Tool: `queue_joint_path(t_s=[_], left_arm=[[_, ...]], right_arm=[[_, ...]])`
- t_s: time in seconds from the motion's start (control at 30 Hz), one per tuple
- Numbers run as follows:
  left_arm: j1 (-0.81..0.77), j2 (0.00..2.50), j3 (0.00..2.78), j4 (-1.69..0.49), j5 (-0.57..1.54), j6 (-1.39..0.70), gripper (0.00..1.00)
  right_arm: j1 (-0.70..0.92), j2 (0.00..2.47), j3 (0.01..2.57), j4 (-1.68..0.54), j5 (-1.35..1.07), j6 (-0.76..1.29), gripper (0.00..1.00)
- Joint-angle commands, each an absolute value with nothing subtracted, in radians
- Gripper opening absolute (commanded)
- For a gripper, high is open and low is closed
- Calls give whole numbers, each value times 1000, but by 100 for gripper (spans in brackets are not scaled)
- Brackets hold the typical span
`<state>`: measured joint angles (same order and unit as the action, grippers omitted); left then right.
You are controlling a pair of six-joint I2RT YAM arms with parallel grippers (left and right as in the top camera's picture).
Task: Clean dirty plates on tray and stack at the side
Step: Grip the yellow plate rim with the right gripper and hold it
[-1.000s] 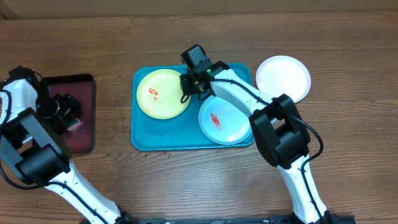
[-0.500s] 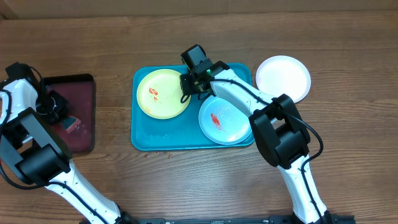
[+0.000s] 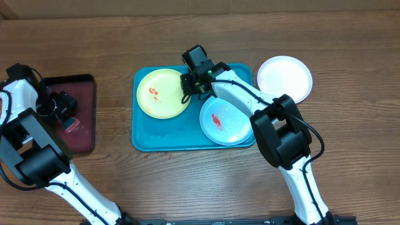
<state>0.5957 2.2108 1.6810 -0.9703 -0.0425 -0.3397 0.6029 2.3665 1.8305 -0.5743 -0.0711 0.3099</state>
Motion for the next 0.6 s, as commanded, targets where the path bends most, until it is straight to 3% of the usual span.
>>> queue_joint_path(t_s=[0.0, 0.03, 0.07, 0.13, 0.17, 0.23, 0.27, 0.33, 0.37, 0.43, 0.47, 0.57], left_arm=[[589, 2231, 1704, -952, -56, -335, 100], [589, 2231, 1704, -940, -57, -332, 100], [589, 2231, 1704, -928, -56, -327, 87], [589, 2231, 1704, -919, -60, -327, 39], [589, 2231, 1704, -918, -60, -328, 25], [589, 2231, 1704, -919, -59, -328, 9], [589, 2231, 1704, -920, -59, -328, 8], [588, 2231, 1704, -934, -58, -328, 14], [588, 2231, 1704, -945, -52, -329, 31], [588, 2231, 1704, -978, -36, -328, 88], [588, 2231, 1704, -998, -24, -328, 100], [588, 2231, 1704, -1066, 31, -329, 100]], right_arm=[[602, 2388, 1799, -582, -38, 308, 4], [602, 2388, 1799, -582, -38, 308, 4], [602, 2388, 1799, -583, -38, 308, 4], [602, 2388, 1799, -585, -38, 308, 4], [602, 2387, 1799, -585, -38, 308, 4], [602, 2388, 1799, -585, -38, 308, 4], [602, 2388, 1799, -585, -38, 308, 4], [602, 2388, 1799, -584, -38, 308, 4], [602, 2388, 1799, -584, -38, 308, 4], [602, 2387, 1799, -584, -38, 308, 4], [602, 2388, 1799, -582, -38, 308, 4], [602, 2388, 1799, -577, -38, 308, 4]])
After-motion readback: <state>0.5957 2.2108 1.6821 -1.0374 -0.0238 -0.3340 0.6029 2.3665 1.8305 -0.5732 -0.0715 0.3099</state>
